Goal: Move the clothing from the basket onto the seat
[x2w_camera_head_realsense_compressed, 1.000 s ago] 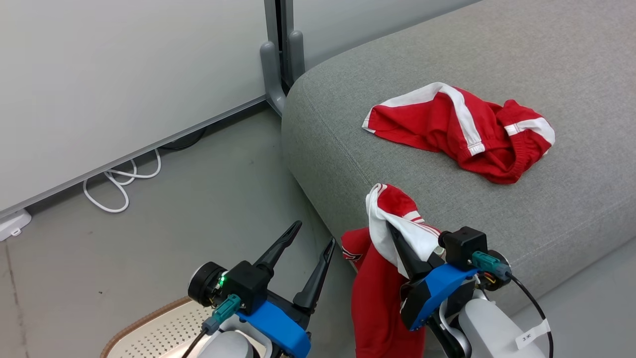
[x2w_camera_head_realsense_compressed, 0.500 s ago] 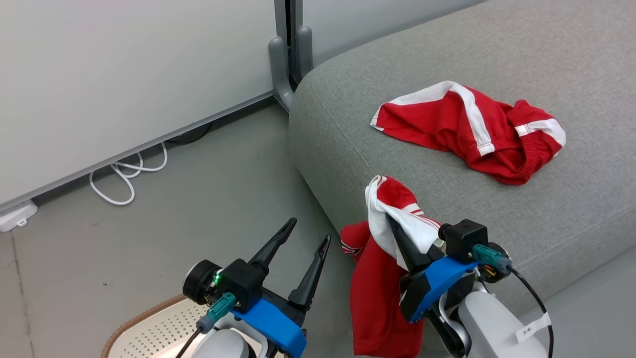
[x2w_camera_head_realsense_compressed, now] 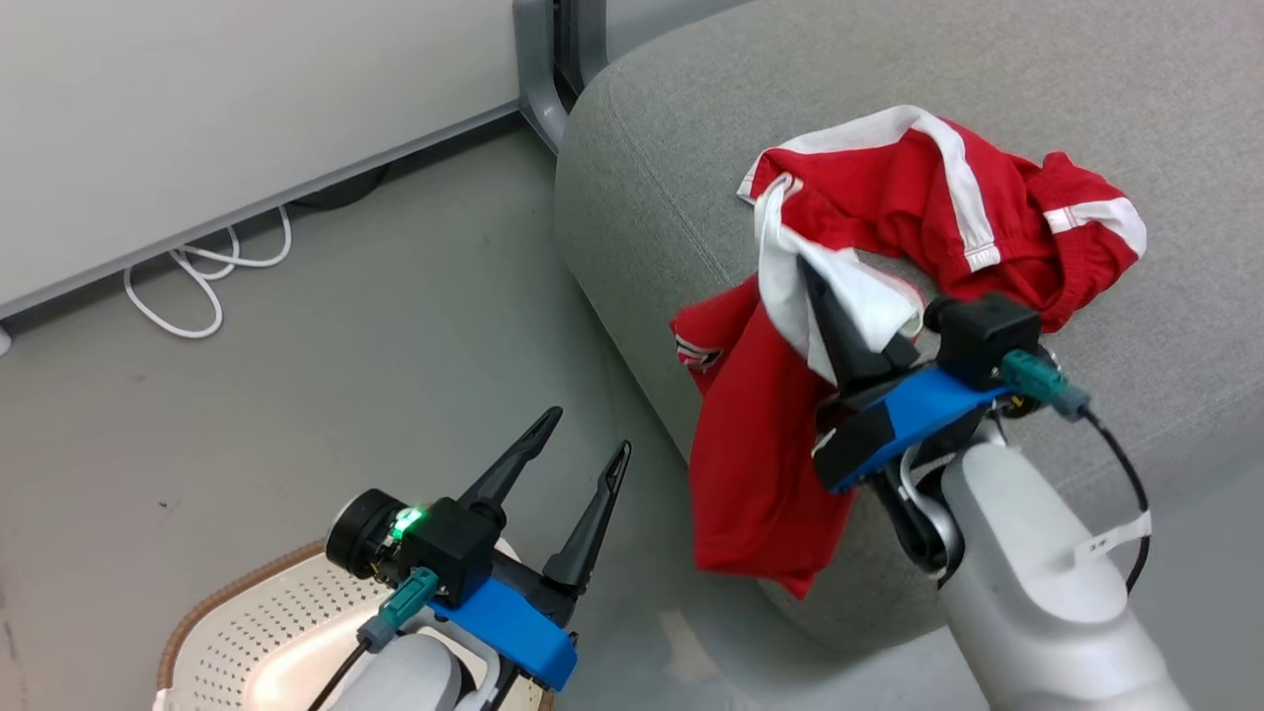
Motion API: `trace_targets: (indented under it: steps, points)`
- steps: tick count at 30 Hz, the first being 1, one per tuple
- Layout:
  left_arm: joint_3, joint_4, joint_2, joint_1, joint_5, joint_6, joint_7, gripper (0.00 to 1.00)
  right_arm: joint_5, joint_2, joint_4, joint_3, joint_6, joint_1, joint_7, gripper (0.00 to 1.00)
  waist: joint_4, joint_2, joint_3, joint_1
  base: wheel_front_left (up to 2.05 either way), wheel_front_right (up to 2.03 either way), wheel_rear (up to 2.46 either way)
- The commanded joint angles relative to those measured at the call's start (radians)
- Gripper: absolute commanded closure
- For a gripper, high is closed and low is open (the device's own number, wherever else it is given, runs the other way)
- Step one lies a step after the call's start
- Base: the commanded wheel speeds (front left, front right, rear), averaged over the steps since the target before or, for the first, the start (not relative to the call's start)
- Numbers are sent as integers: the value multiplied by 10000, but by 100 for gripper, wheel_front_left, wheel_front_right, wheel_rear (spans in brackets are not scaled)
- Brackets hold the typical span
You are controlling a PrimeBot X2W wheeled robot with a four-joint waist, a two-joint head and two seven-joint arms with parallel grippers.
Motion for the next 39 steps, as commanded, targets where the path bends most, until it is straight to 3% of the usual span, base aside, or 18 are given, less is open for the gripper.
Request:
trace_targets:
  steps: [1,14,23,30,39]
  points:
    - [58,-77,149,-253,62,-18,-47,0,-20,-43,-180,-130,5,-360,59,100,-56,0,381,0,0,0,0]
    - [469,-1148,1215,-633,418,73,-14,0,559,-1082,-2220,-1784,5,-2695,1209,100,-559,0,2669,0,0,0,0]
    - [771,-2401,1985,-992,615,237,601,0,738,-1765,-3463,-2780,5,-3995,2262,100,-998,0,3930,0,0,0,0]
    - [970,-3504,2528,-1190,742,374,1193,0,1254,-2289,-3728,-3613,5,-4653,2479,100,-1122,0,4667,0,0,0,0]
    - [1110,-4730,3092,-986,836,565,1836,0,1584,-2704,-3194,-4780,6,-5027,2164,100,-1194,0,5408,0,0,0,0]
